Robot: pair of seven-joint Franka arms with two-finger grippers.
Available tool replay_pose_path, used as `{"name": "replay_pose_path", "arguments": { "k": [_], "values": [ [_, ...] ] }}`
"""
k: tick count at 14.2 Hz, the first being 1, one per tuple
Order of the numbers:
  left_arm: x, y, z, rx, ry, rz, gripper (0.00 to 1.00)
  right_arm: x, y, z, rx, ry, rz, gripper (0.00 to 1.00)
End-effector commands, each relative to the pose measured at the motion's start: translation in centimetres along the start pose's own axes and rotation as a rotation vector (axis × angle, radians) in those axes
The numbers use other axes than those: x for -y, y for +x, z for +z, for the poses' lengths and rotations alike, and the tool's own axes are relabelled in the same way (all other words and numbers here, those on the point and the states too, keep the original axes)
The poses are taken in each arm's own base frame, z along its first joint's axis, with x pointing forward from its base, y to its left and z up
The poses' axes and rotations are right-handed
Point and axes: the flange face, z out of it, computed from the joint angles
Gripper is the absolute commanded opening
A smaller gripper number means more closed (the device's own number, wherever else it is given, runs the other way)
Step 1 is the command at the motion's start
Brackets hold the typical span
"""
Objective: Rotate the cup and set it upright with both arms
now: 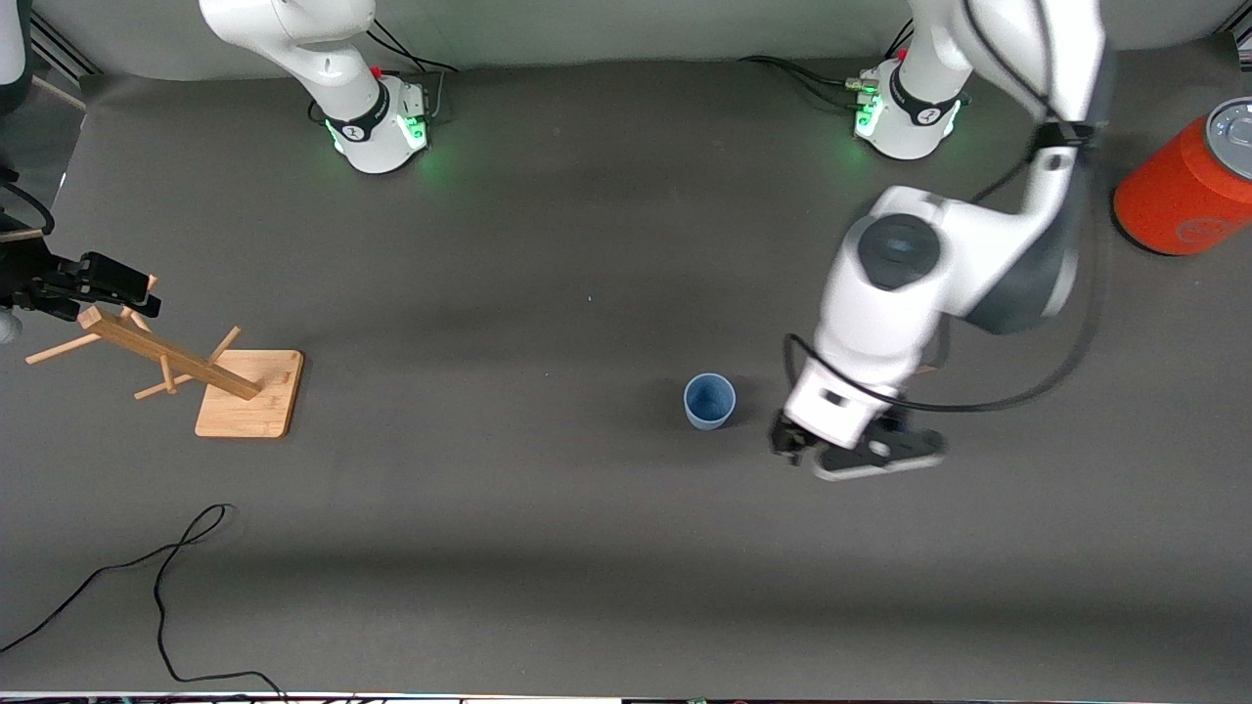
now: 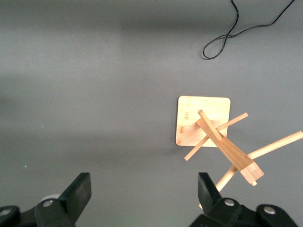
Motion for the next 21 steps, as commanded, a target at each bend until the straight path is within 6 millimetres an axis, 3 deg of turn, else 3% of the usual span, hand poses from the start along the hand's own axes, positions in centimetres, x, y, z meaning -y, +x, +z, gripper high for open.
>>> {"name": "replay_pose_path", "arguments": {
  "k": [1, 4, 5, 7, 10, 12, 14, 16, 21],
  "values": [
    [4.0, 2.2, -1.4, 0.075, 0.010, 0.053, 1.00, 0.2, -0.2, -0.2, -0.001, 0.003, -0.011, 1.00],
    [8.5, 4.0, -3.3, 0.112, 0.037, 0.074, 1.00, 0.2, -0.1, -0.1, 0.001, 0.003, -0.011, 1.00],
    [10.4, 4.3, -4.8, 0.102, 0.033, 0.084, 1.00, 0.2, -0.1, -0.1, 0.001, 0.003, -0.012, 1.00],
    [16.1, 4.0, -7.3, 0.181, 0.011, 0.073, 1.00, 0.0, -0.1, -0.1, 0.001, 0.002, -0.011, 1.00],
    [20.7, 2.2, -11.0, 0.234, 0.013, 0.084, 1.00, 0.0, -0.2, -0.3, -0.002, 0.002, -0.010, 1.00],
    [24.9, -0.3, -12.5, 0.233, 0.023, 0.101, 1.00, 0.0, -0.2, -0.3, -0.002, 0.002, -0.011, 1.00],
    [27.6, -2.6, -14.0, 0.226, 0.017, 0.094, 1.00, 0.0, -0.3, -0.4, -0.004, 0.002, -0.011, 1.00],
    [28.7, -3.0, -14.7, 0.243, 0.010, 0.076, 1.00, 0.0, -0.4, -0.7, -0.008, 0.002, -0.011, 1.00],
    [27.2, -2.9, -14.8, 0.247, 0.004, 0.094, 1.00, 0.0, -0.3, -0.5, -0.004, 0.002, -0.011, 1.00]
  ]
}}
